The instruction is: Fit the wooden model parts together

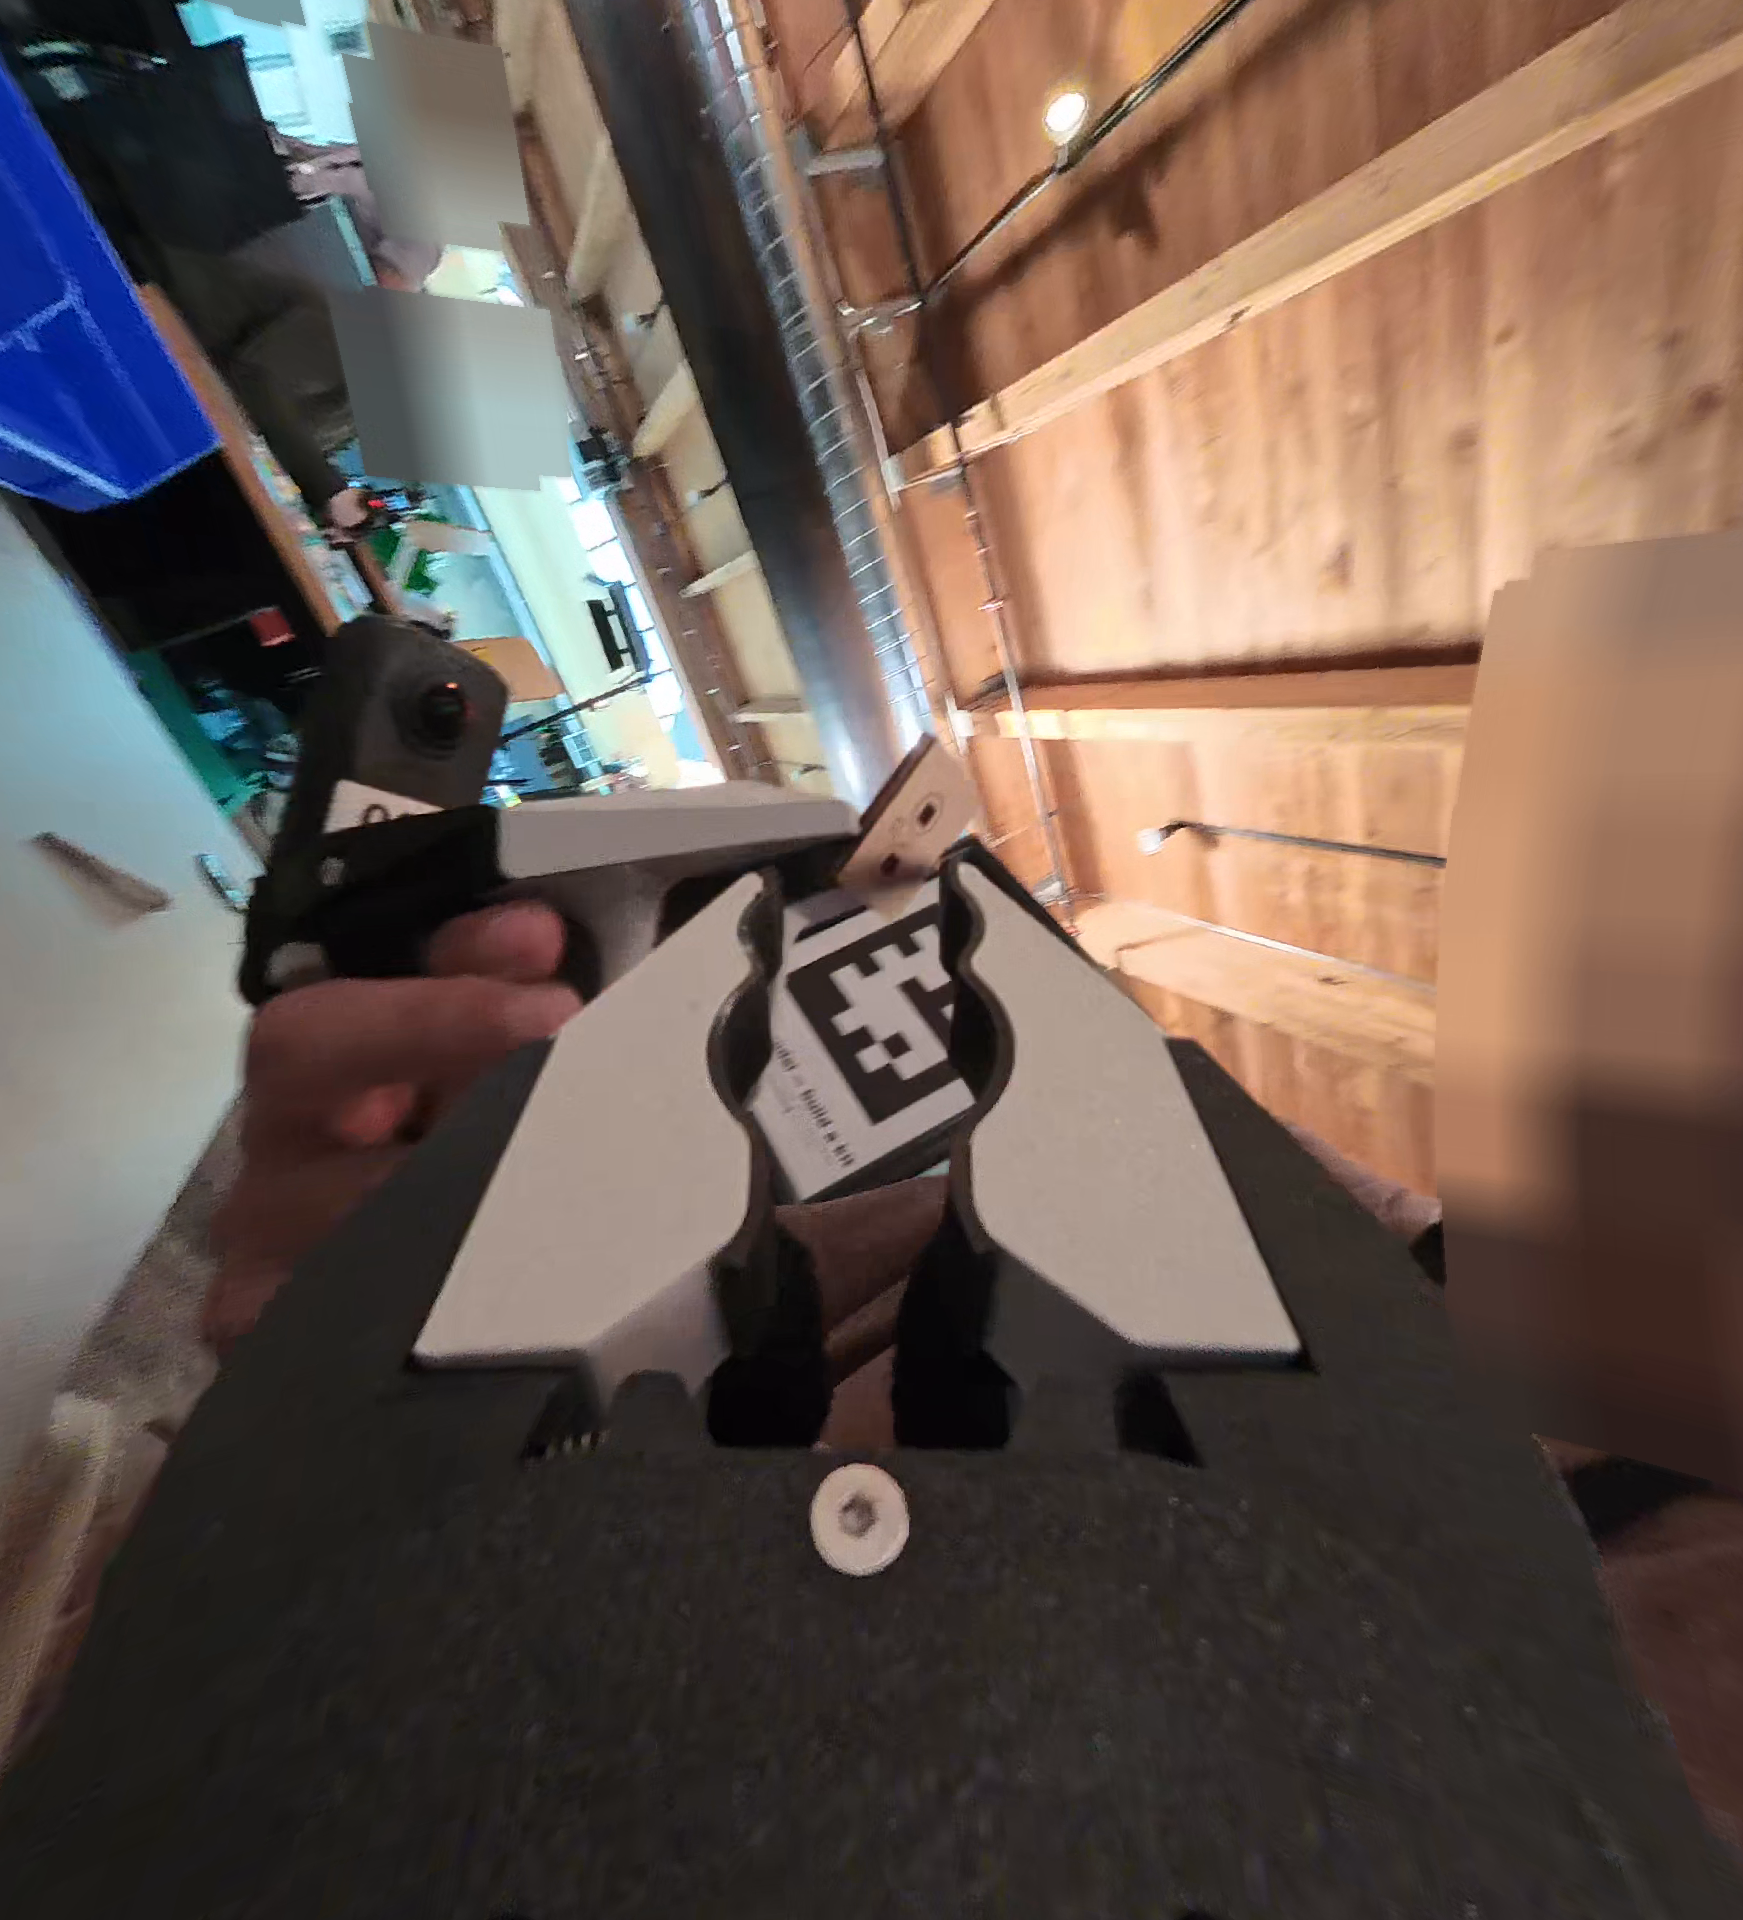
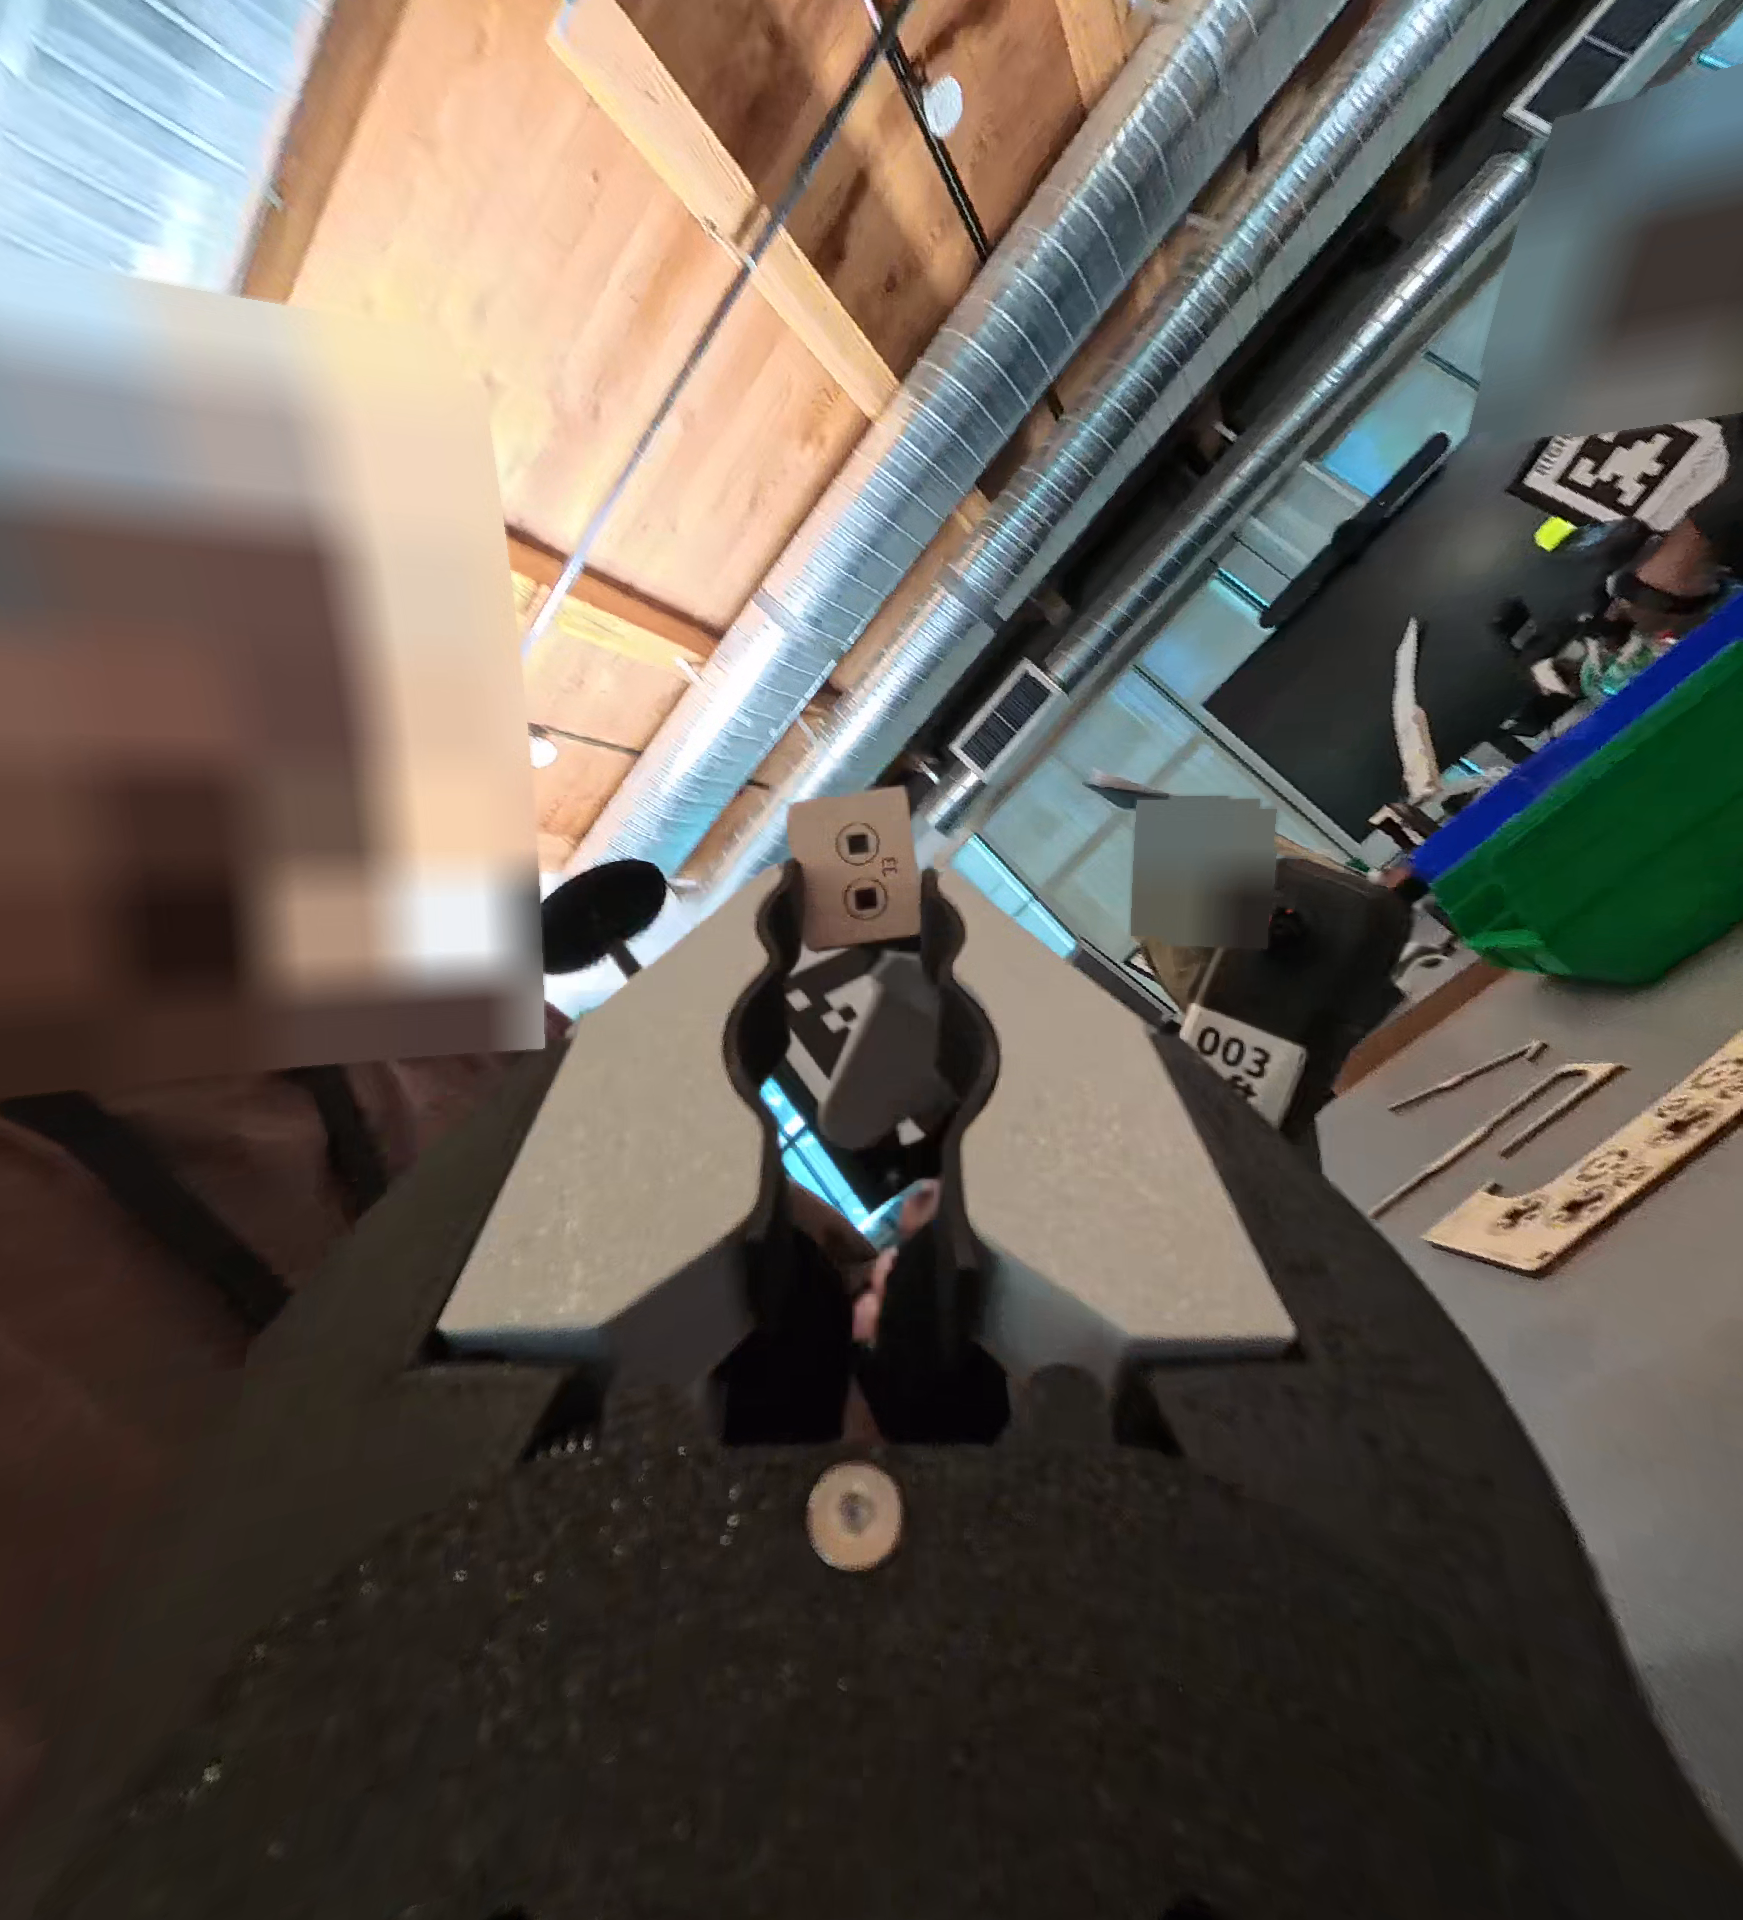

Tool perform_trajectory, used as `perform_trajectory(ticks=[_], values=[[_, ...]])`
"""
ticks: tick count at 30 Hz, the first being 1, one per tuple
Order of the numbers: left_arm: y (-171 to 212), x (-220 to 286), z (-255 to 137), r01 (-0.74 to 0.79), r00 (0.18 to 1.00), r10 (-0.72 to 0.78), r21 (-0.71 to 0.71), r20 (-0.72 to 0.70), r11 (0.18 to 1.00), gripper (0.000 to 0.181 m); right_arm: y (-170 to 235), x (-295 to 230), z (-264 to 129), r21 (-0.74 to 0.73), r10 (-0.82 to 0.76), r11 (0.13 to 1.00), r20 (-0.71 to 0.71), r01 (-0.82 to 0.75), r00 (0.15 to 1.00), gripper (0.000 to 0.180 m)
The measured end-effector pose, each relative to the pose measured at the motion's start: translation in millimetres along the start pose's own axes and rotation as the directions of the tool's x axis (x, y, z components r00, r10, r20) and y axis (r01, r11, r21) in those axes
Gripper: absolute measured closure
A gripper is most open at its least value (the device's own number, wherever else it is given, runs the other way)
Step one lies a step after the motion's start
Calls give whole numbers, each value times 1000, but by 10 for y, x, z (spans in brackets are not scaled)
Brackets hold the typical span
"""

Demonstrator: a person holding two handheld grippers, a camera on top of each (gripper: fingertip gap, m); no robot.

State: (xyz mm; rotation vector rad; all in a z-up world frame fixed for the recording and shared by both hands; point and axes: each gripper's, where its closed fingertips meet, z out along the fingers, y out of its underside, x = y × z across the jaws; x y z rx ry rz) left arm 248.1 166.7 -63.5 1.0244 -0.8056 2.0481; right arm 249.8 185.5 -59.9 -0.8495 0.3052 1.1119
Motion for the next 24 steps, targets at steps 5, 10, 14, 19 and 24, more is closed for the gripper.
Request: perform_trajectory(ticks=[5,10,14,19,24], values=[[-73,34,-47,118,990,-109,96,-90,988,164,23,58,7,-32,-64,998,-42,62,997,159],[-175,-62,-172,103,994,-100,133,-33,986,181,5,172,-105,-111,-167,982,-157,151,973,172],[-151,-212,-266,-187,954,199,-75,222,980,181,95,303,-224,-305,-234,941,-285,143,929,163],[-106,-362,-383,-428,751,555,-376,357,822,180,185,433,-324,-436,-307,893,-407,113,860,173],[-12,-487,-381,-426,714,594,-443,370,788,180,150,451,-360,-421,-308,900,-436,110,845,175]])
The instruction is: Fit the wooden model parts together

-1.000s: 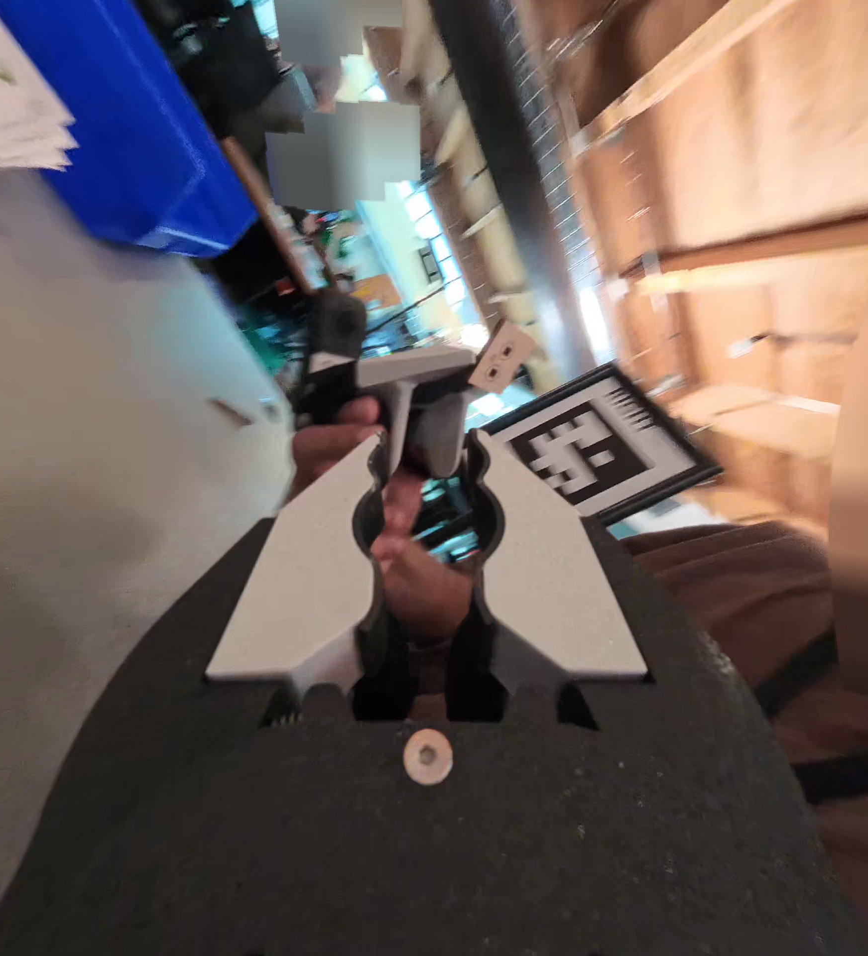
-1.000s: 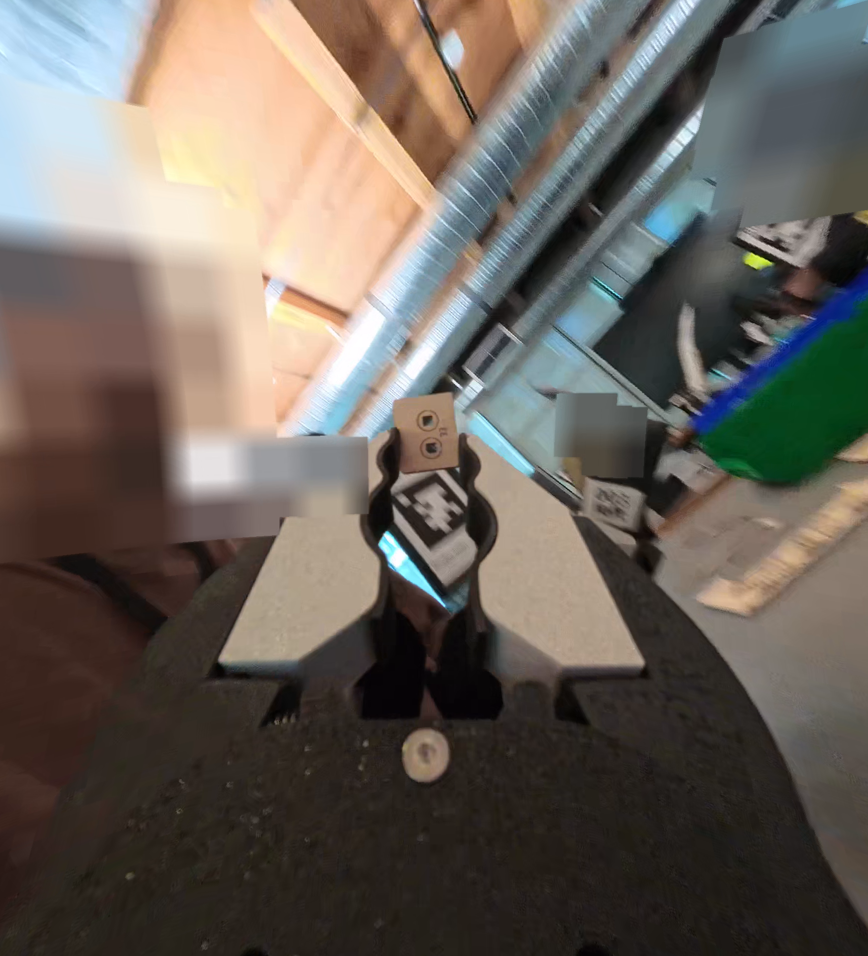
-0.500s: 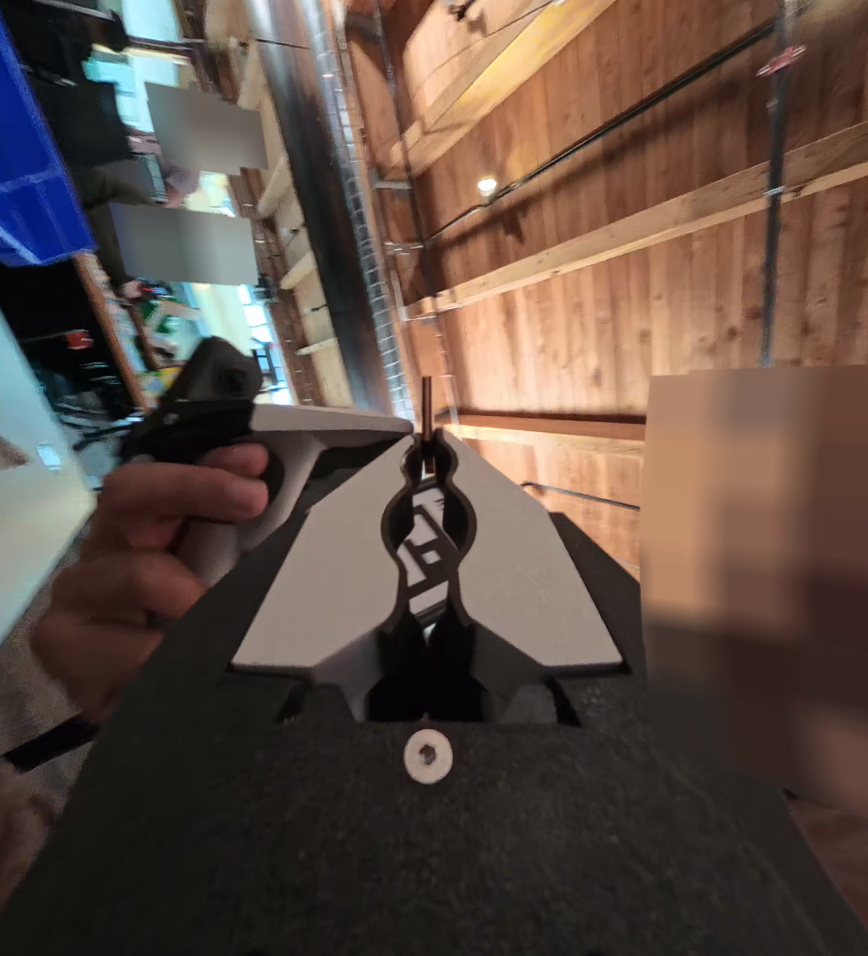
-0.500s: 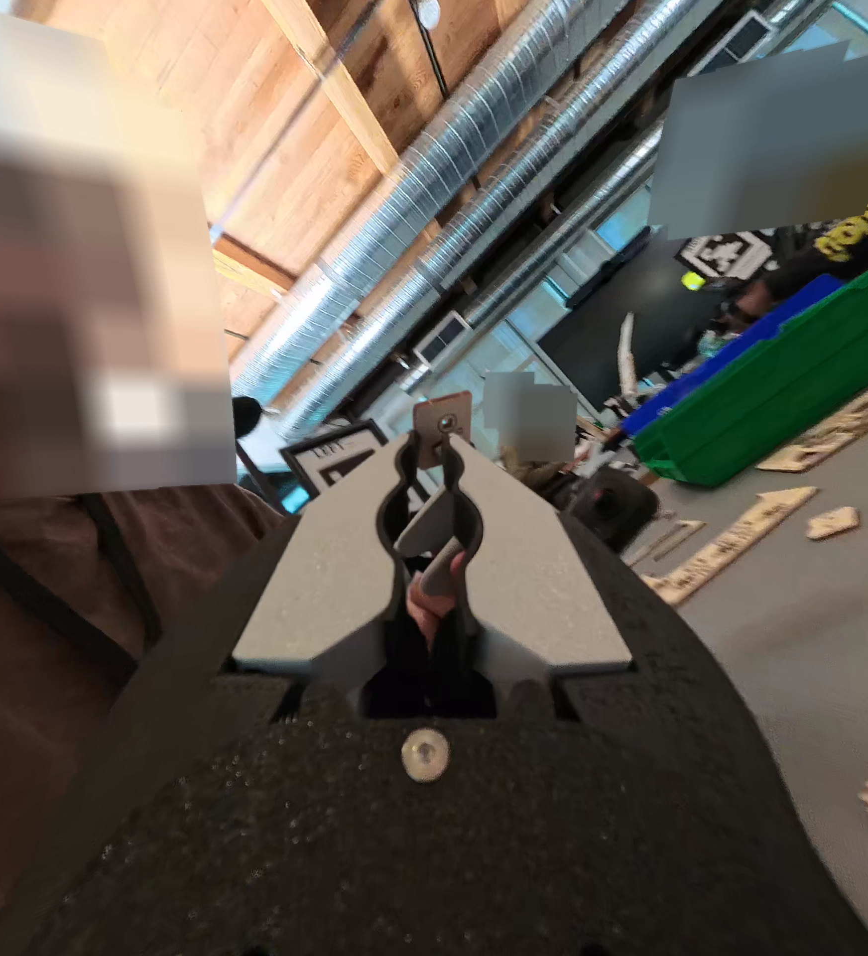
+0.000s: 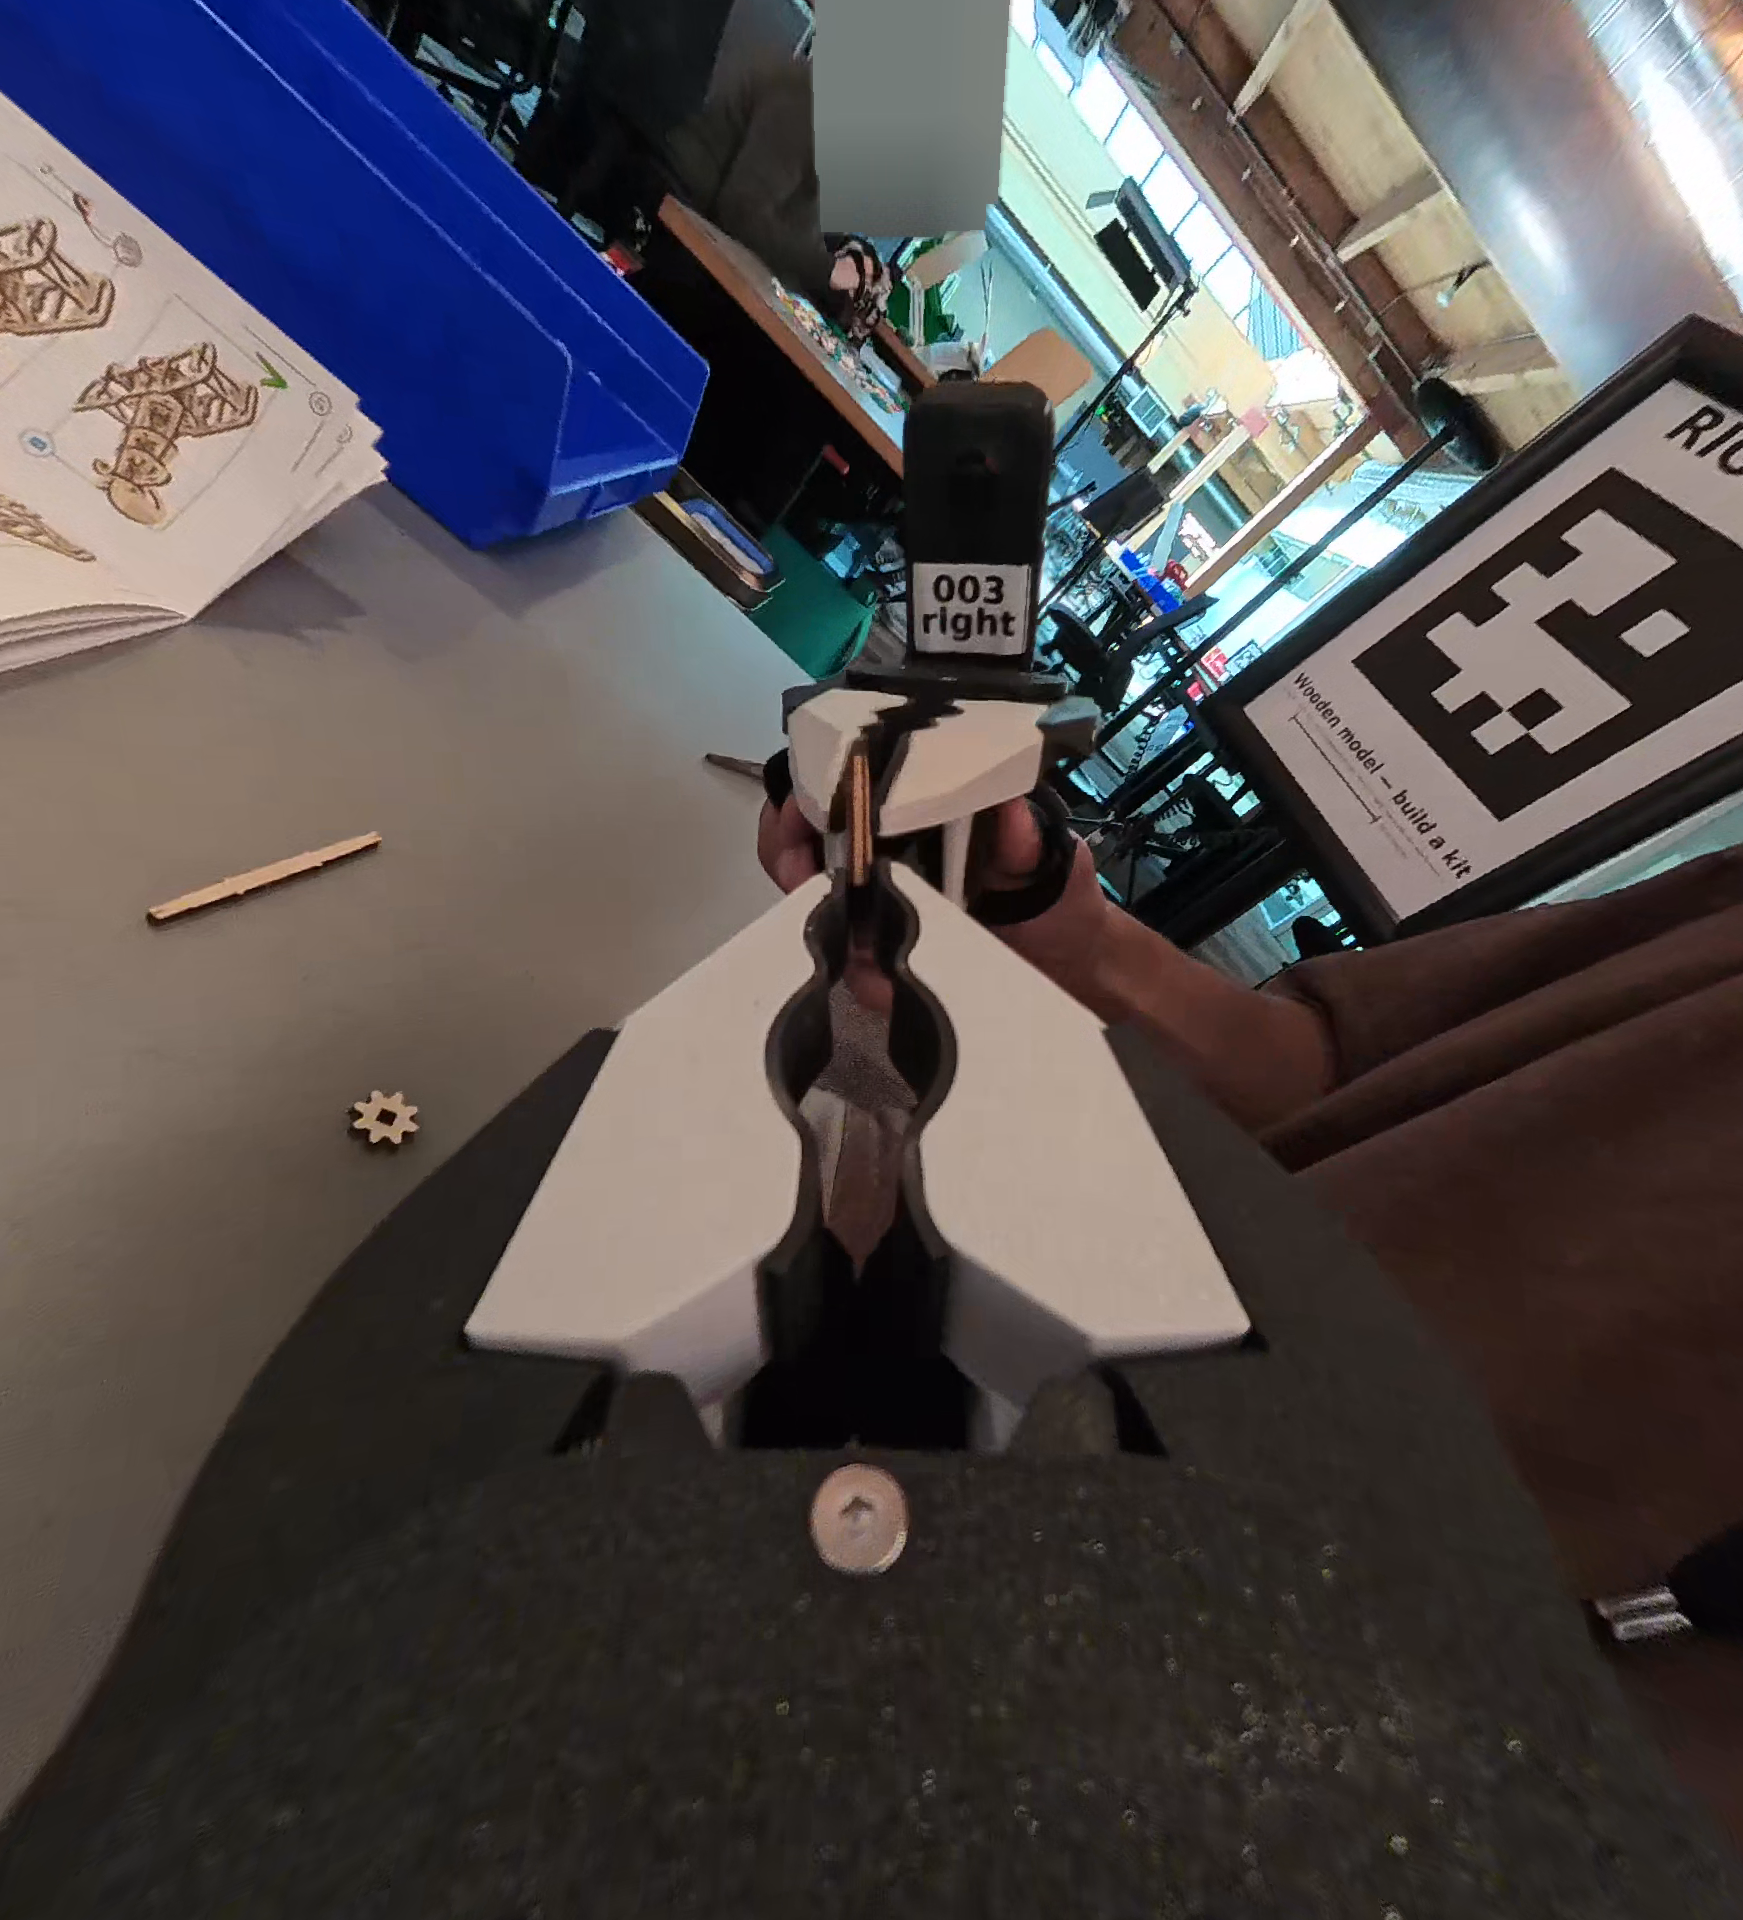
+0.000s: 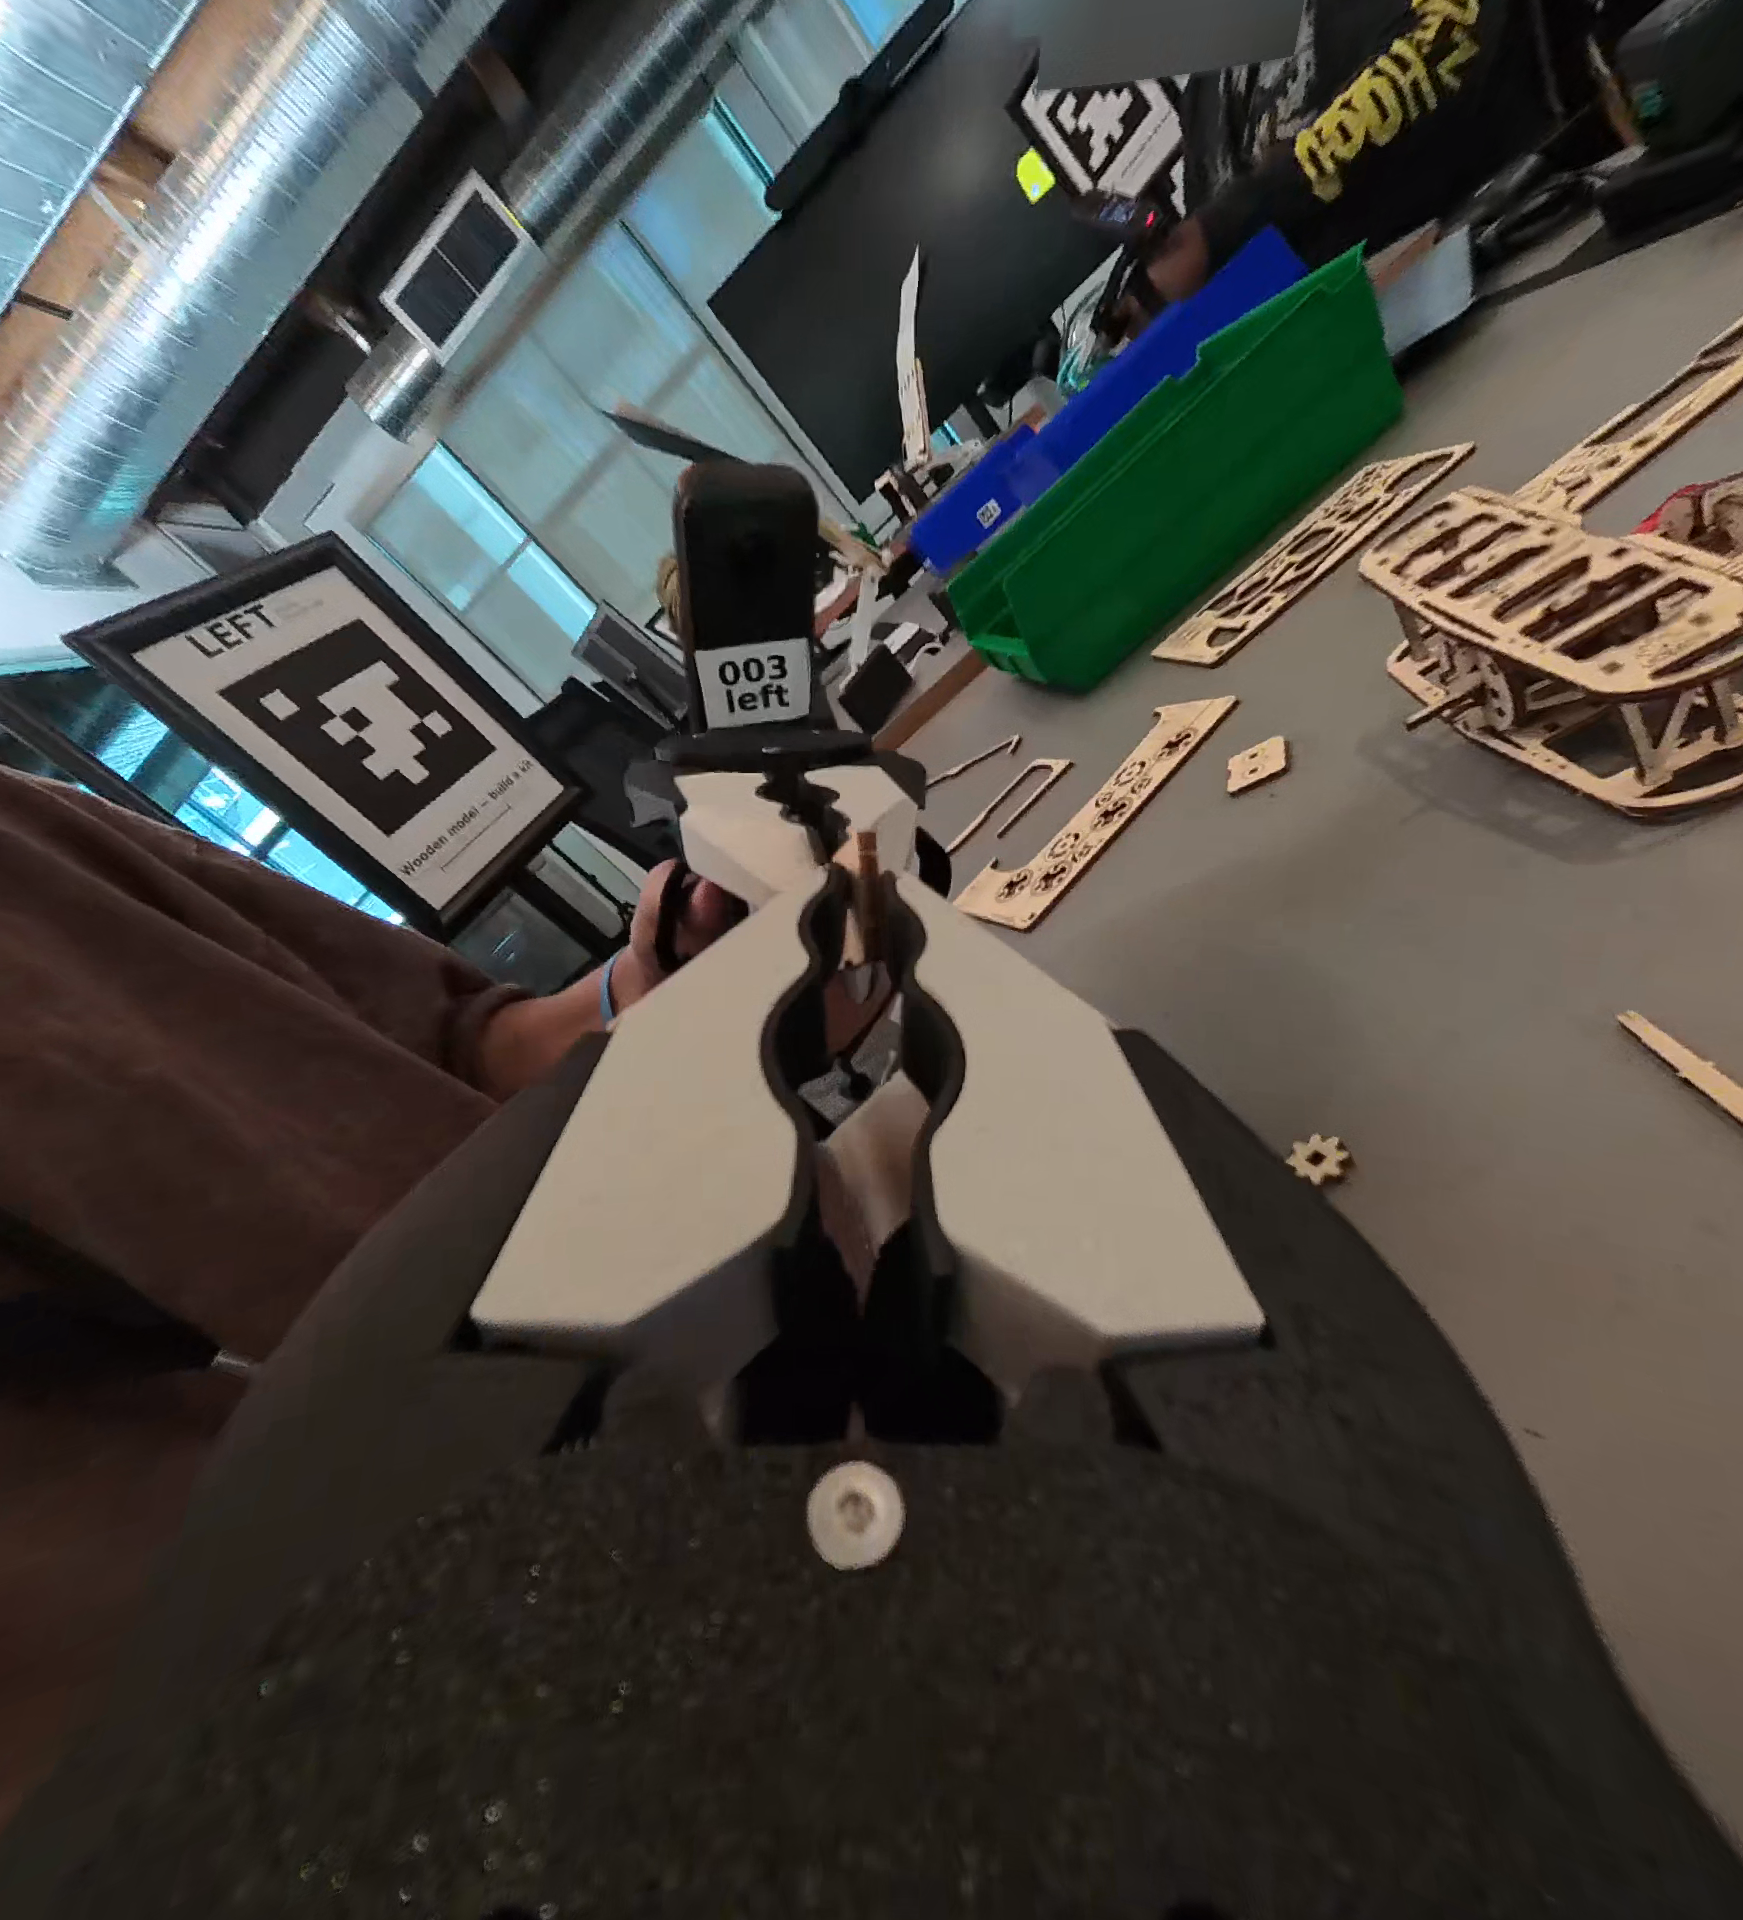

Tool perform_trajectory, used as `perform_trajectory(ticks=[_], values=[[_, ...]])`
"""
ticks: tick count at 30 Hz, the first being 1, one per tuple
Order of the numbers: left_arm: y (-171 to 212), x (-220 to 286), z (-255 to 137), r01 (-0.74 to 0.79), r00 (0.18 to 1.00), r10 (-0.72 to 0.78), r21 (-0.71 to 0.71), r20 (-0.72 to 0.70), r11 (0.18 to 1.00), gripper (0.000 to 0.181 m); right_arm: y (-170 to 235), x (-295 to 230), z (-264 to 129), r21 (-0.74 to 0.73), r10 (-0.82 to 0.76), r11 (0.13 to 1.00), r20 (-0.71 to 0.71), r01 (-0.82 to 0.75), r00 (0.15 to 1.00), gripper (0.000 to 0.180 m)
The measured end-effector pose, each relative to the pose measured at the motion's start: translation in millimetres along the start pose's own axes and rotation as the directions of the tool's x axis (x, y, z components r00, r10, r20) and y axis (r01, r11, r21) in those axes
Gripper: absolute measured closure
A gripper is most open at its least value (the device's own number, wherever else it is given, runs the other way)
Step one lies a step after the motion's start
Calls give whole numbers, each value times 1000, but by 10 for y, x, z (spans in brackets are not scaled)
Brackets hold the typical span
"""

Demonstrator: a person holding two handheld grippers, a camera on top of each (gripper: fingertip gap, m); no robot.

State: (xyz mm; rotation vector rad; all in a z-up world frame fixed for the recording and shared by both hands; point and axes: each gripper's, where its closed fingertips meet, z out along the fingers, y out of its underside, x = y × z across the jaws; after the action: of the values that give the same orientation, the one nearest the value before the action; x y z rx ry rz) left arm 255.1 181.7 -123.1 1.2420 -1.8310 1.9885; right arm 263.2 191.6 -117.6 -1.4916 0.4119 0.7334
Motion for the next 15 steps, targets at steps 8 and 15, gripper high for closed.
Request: perform_trajectory(ticks=[8,15], values=[[148,-151,97,31,999,-30,-26,18,999,180,167,199,-95,-121,-82,990,-112,69,990,174],[621,-512,262,156,987,-149,-117,66,981,179,633,616,-276,-412,-244,899,-186,150,952,172]])
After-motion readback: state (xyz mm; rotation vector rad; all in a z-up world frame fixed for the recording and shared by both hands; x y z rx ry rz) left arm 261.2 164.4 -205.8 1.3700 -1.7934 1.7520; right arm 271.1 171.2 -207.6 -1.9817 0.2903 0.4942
